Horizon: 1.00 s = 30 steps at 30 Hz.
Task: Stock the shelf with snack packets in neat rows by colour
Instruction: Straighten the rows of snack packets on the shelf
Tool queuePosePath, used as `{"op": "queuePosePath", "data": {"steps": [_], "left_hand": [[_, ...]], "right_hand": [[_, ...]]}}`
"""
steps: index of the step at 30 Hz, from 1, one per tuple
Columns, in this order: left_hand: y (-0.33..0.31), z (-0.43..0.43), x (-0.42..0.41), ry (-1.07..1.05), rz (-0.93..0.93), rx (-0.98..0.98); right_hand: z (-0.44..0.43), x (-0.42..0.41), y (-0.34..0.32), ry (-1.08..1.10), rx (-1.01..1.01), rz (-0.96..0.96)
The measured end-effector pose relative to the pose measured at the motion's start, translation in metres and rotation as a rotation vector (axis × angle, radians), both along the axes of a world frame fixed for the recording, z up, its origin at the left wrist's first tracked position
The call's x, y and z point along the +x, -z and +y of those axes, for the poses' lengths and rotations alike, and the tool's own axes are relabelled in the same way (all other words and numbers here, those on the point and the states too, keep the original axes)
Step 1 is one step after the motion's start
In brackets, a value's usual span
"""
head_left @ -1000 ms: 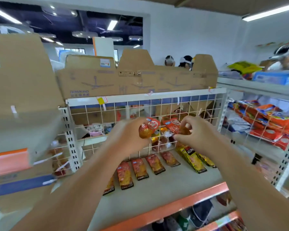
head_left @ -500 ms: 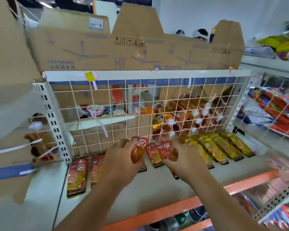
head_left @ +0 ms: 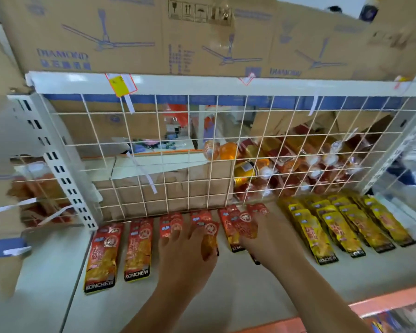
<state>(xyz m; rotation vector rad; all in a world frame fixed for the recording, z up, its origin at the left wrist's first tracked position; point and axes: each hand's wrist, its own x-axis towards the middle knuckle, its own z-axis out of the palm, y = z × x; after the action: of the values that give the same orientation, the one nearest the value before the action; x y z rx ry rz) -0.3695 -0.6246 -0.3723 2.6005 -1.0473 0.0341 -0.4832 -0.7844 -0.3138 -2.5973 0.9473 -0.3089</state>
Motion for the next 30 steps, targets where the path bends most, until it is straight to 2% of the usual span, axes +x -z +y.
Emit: {"op": "queuePosePath", "data": {"steps": [3,8,16,21,30], "left_hand": [[0.010,-0.010,-0.002,-0.061,0.008,0.010],[0.024,-0.034,-0.001,-0.194,0.029,0.130],[0.041,-0.059,-0.014,-0.407,-0.071,0.003],[0.051,-0.067,-0.016,-0.435,-0.175,-0.030],[0.063,-0.065,-0.014,-0.425,-0.165,-0.033]], "right_hand": [[-0.020,0.013,0.008,-0.050,0.007,0.021],[-0.060,0.032,0.028,-0.186,-0.083,0.086],[-0.104,0.042,0.037,-0.320,-0.012,0.037],[-0.118,0.046,0.041,-0.340,-0.004,0.046],[-0.120,0.049,0.039,-0.337,0.034,0.058]]}}
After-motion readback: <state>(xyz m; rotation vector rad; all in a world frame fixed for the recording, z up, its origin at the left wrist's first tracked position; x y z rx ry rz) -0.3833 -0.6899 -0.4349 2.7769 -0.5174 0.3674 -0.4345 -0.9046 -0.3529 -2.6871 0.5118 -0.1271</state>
